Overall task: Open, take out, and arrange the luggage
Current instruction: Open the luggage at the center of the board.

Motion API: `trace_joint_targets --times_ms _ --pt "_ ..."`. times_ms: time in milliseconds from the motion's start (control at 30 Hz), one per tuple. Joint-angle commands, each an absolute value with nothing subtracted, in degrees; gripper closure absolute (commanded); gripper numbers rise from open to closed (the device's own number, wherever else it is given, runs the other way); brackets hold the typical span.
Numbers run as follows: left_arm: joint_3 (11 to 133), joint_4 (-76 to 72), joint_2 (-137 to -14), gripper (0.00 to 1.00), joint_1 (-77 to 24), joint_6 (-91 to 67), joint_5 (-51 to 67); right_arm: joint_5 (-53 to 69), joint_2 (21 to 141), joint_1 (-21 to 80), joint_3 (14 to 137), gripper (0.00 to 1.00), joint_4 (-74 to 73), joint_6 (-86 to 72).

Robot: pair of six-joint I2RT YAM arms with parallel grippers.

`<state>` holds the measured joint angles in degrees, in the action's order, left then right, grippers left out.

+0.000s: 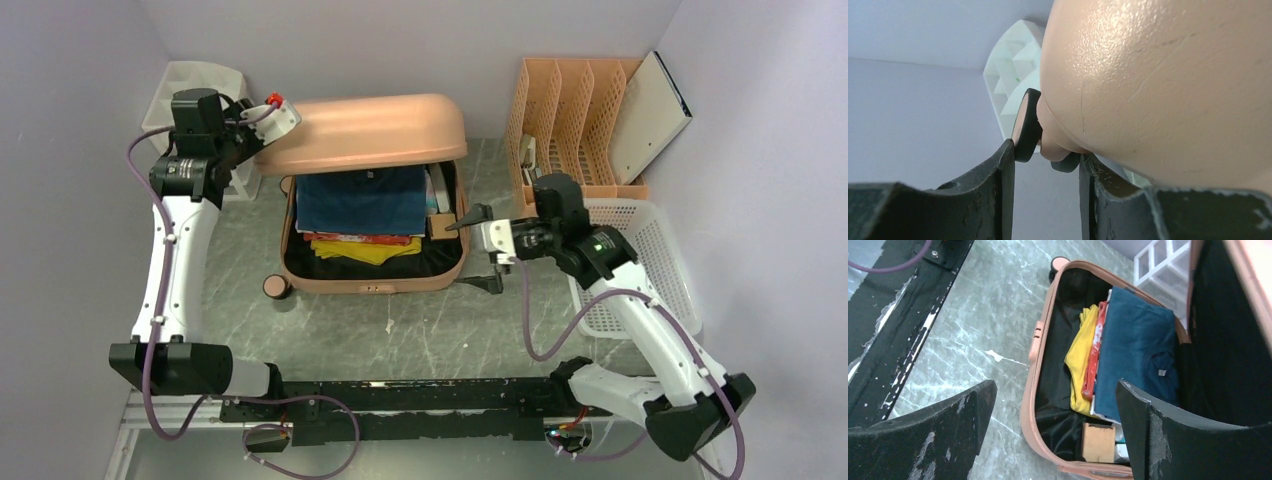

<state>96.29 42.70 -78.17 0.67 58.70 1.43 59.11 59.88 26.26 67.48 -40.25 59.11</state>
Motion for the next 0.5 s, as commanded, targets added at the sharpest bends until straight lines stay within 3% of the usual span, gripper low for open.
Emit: trace_joint_targets --times_ms 0,267,467 --pt "97.6 26.5 -78.2 0.93 1.7 46.0 -5.7 50.9 63.9 31.4 70.0 0.06 -35.9 59.4" --pt "97.0 21.7 -80.2 0.89 1.7 41.5 -7.5 32.7 76.5 37.9 77.8 0.03 -18.4 50.0" --pt "96.7 18.8 -80.3 0.70 1.7 38.7 -7.7 25.6 82.5 38.0 84.1 0.01 -10.5 44.2"
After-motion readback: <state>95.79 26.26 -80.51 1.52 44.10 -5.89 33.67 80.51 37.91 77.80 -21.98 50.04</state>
